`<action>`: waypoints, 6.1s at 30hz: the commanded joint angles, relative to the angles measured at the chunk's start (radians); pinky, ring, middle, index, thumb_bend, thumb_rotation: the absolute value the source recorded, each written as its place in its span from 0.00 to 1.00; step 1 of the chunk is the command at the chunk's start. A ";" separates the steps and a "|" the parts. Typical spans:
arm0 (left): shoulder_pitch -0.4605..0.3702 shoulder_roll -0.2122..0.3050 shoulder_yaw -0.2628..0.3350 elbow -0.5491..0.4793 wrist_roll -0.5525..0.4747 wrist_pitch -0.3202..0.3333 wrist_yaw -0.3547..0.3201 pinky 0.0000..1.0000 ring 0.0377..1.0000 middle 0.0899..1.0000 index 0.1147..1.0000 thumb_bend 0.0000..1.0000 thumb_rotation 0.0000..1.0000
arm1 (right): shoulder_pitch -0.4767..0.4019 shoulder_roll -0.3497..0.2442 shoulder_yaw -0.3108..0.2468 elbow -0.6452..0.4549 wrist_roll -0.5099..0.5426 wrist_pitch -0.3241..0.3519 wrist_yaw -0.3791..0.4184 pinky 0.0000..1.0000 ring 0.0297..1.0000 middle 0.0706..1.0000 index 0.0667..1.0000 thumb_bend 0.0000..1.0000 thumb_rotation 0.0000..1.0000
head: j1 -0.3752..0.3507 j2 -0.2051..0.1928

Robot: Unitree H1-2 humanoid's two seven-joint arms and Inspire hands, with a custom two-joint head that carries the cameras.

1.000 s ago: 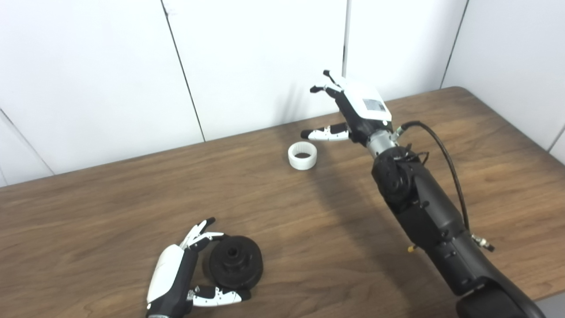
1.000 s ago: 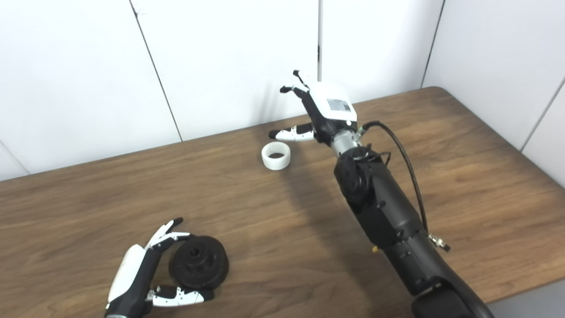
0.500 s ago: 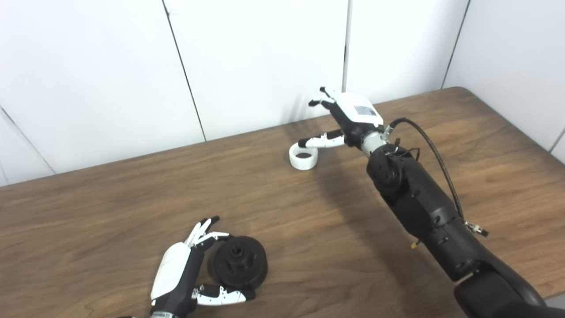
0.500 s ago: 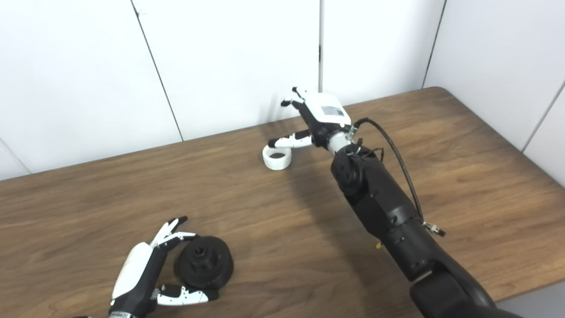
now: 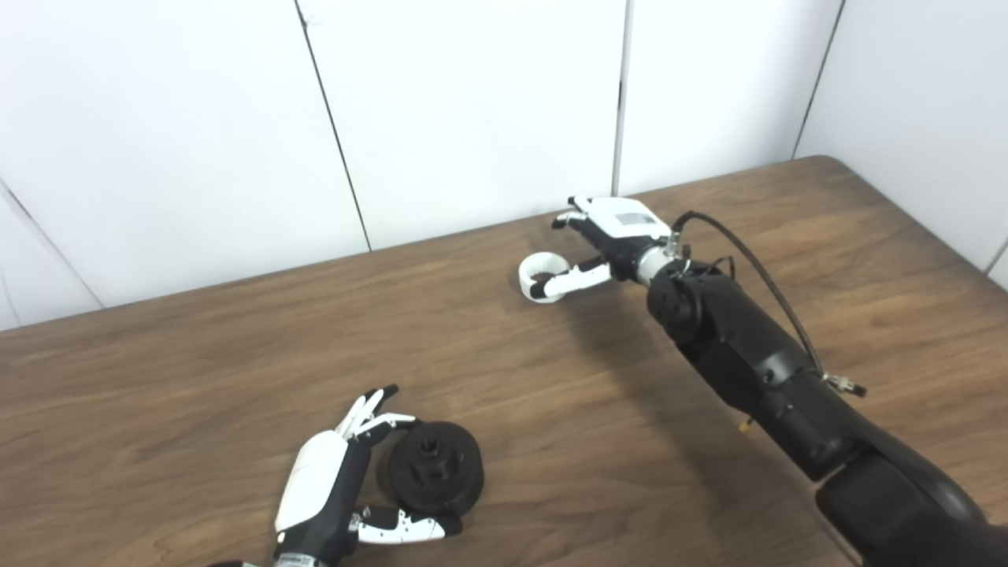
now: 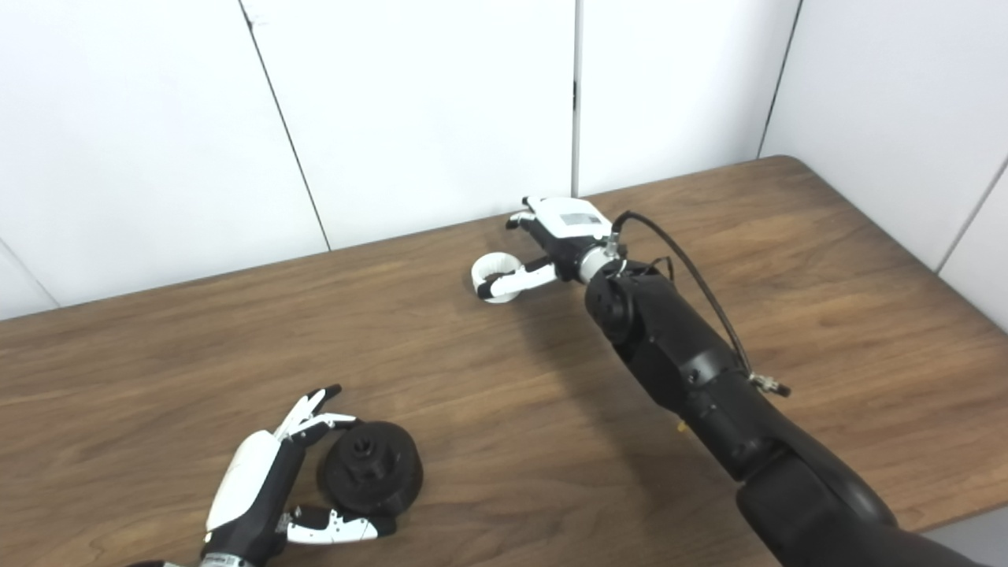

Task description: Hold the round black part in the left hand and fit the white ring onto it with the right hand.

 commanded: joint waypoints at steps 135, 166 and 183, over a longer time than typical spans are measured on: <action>-0.002 -0.001 -0.023 -0.022 0.023 0.056 -0.059 0.93 0.98 0.96 0.56 0.93 0.27 | 0.107 0.082 -0.177 -0.204 0.239 -0.142 -0.367 1.00 0.94 0.83 0.44 0.52 0.15 | 0.079 0.060; -0.037 -0.078 -0.049 0.031 0.078 0.087 -0.018 0.94 0.98 0.96 0.56 0.96 0.29 | 0.401 0.101 -0.202 -0.774 0.396 -0.181 -0.126 0.85 0.92 0.82 0.44 0.52 0.14 | 0.269 0.109; -0.044 -0.085 -0.048 0.026 0.080 0.098 -0.026 0.94 0.98 0.97 0.57 0.98 0.32 | 0.544 0.129 -0.114 -0.891 0.406 -0.186 0.022 0.92 0.92 0.83 0.44 0.52 0.15 | 0.291 0.128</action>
